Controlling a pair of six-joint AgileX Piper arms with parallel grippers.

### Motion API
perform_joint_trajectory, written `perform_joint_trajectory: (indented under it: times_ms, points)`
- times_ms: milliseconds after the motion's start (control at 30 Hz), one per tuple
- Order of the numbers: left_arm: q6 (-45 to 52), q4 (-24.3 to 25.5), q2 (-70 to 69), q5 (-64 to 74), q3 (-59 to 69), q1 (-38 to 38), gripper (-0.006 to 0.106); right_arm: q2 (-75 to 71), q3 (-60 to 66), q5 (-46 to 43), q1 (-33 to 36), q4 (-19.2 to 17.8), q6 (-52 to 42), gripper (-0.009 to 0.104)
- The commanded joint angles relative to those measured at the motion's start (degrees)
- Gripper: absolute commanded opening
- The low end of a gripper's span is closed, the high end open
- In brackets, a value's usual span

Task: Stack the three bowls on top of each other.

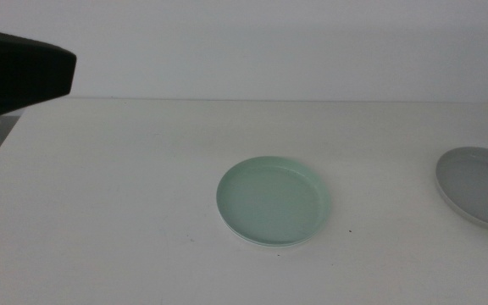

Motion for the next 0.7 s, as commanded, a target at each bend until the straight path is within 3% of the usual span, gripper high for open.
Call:
perform_joint_trajectory:
  times_ms: [0,400,667]
  points:
    - [-0.13,-0.30,-0.26,-0.75,0.05,0.10,0.094,3.93,-5.25,5.79,0.13,0.25,0.30,0.093]
    - [-0.13,-0.30,-0.26,-0.75,0.05,0.10,0.094,8.37,-9.02,5.14,0.13,3.46,4.95,0.093]
    - [-0.13,0.20,-0.26,-0.75,0.05,0.10,0.094,27.97,-25.80,17.16,0.02,-4.35,7.29,0.093]
